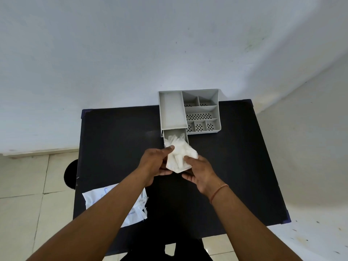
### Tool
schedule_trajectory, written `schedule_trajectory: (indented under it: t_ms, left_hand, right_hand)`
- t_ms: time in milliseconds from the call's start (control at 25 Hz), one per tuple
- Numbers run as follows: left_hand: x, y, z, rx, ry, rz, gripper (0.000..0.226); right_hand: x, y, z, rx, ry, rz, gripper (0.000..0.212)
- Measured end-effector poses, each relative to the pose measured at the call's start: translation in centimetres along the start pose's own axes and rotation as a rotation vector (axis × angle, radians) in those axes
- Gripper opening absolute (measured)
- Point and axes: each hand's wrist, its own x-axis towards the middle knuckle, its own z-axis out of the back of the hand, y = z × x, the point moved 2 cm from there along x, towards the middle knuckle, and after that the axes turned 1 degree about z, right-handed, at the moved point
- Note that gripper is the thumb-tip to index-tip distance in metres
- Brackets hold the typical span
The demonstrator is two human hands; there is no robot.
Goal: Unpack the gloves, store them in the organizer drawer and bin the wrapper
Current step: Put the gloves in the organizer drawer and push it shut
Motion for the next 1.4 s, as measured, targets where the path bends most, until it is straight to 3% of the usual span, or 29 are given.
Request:
schedule_trajectory:
  t_ms: [120,240,400,560,640,800,920,1040,1160,1280,1400]
  left_hand:
    - [0.3,0.0,0.0,0.122,-0.032,-0.02,0.017]
    - [0.8,-0.3,-0.1,0.133,-0.114,-0.017,0.02]
    - [1.9,-1.5,0.0,0.163,-0.202,-0.084,0.018]
    - [2.9,-2.8,-0.1,0.706,-0.376,-0.401,0.012]
    - [3.1,-3.1,-0.7,0.908,-0.424,-0.543,0.002]
    - [3.6,-3.0,-2.1,1.101,-0.385,-0.59,0.006]
    - [3.1,-2.2,-1.9,1.188,-0.425,-0.585,0.029]
    - [2.2,-1.0,-1.0,1.292,-0.53,-0.818,0.039]
    - [1.8,0.6,-0.7,1.577,-0.375,-0.952,0.056]
    - [2.3,0.9,-0.6,1.819,-0.208,-0.82,0.063]
    - [2.7,0.8,-0.6,1.868,-0.234,-0.857,0.036]
  right_hand:
    - [0.5,0.4,0.3,-0.076,-0.044,-0.001,0.013]
    - [1.0,1.4,0.4,-0.168,-0.083,0.034,0.013]
    - [1.8,3.9,0.7,-0.401,-0.14,0.232,0.012]
    - [2.8,5.6,-0.7,-1.096,-0.269,0.6,0.019]
    - [3.2,5.4,-1.3,-1.253,-0.334,0.66,0.028]
    - [3.7,4.5,-2.1,-1.42,-0.352,0.741,0.038]
    - [3.5,4.6,-1.9,-1.457,-0.382,0.757,0.045]
    - [2.7,4.5,-1.0,-1.47,-0.444,0.975,0.04]
    - [2.5,3.0,-0.3,-1.7,-0.142,1.151,0.055]
    - [3.1,2.5,0.1,-1.952,0.14,0.927,0.084]
    - [3.4,3.0,-0.8,-2.009,0.206,0.797,0.087]
